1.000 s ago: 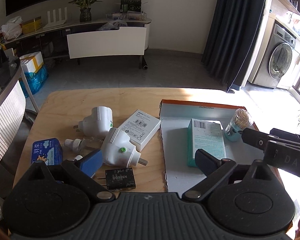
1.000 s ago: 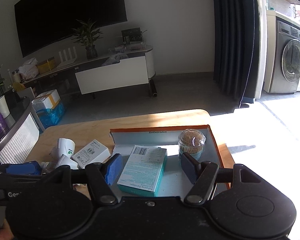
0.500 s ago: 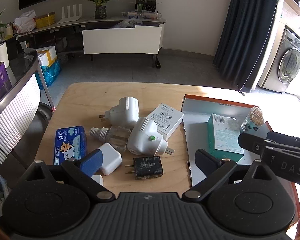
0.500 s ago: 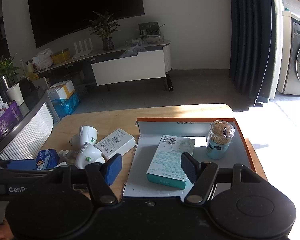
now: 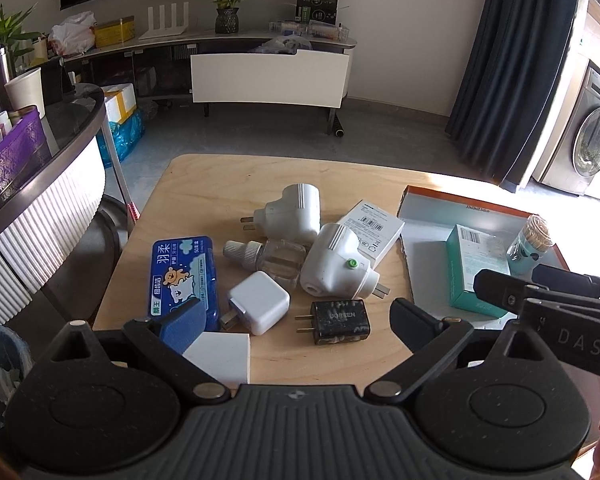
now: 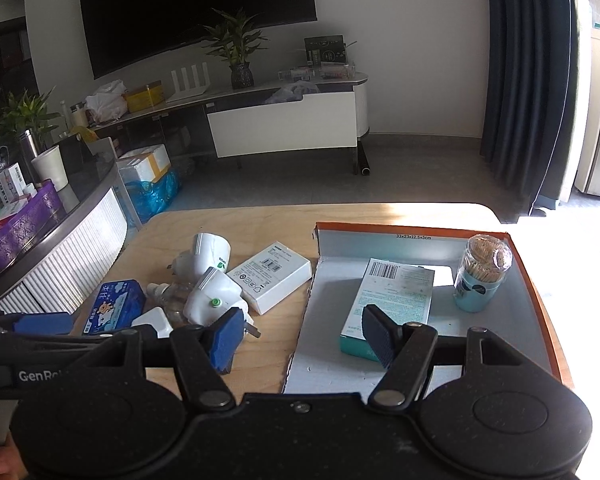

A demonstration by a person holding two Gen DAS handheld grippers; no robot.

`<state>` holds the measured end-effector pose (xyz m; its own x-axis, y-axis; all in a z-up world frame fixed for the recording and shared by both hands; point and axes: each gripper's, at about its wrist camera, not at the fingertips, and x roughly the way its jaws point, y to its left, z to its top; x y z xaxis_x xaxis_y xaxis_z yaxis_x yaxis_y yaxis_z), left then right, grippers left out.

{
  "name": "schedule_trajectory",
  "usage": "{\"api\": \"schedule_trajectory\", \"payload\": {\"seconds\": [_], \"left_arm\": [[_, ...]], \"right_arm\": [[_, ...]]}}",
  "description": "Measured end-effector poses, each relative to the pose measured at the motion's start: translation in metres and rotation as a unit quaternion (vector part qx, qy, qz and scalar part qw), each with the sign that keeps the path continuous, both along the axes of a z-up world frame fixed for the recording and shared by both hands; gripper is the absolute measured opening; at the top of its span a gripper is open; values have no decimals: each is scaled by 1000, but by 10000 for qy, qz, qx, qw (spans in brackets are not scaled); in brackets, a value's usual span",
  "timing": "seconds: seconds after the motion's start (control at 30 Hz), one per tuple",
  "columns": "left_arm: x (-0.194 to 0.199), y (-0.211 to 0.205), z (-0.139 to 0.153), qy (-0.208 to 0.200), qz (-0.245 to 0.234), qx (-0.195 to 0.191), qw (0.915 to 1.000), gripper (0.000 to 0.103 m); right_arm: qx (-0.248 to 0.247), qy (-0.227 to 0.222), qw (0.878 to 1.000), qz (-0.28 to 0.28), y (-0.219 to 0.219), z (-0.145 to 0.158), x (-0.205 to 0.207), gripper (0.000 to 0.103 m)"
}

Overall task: Organize rigid objects
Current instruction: 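Withdraw both tools from the tray back toward the chargers, then grasp the white charger with the left tool while the right tool grasps the black UGREEN charger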

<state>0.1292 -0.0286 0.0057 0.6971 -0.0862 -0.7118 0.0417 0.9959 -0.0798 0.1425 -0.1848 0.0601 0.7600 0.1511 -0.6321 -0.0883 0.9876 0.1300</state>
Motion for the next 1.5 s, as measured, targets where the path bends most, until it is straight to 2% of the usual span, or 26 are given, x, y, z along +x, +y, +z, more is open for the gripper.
{"api": "schedule_trajectory", "payload": {"seconds": [0.63, 1.0, 1.1, 1.43, 1.5], "left_arm": [[-16, 41, -15, 43, 135, -189, 9997, 101], [-30, 71, -53, 316, 282, -194, 9989, 101], [-26, 71, -57, 268, 344, -242, 9988, 101], [3, 58, -76, 162, 342, 136, 9992, 101], [6, 58, -80, 116, 335, 176, 9992, 96]], "right_arm": [[-24, 168, 9988, 466, 40, -14, 0, 79], [117, 378, 9975, 587, 43, -32, -9, 79], [153, 409, 9974, 577, 42, -34, -10, 79], [180, 407, 9979, 479, 32, -36, -7, 79], [180, 407, 9978, 487, 32, -37, -7, 79]]}}
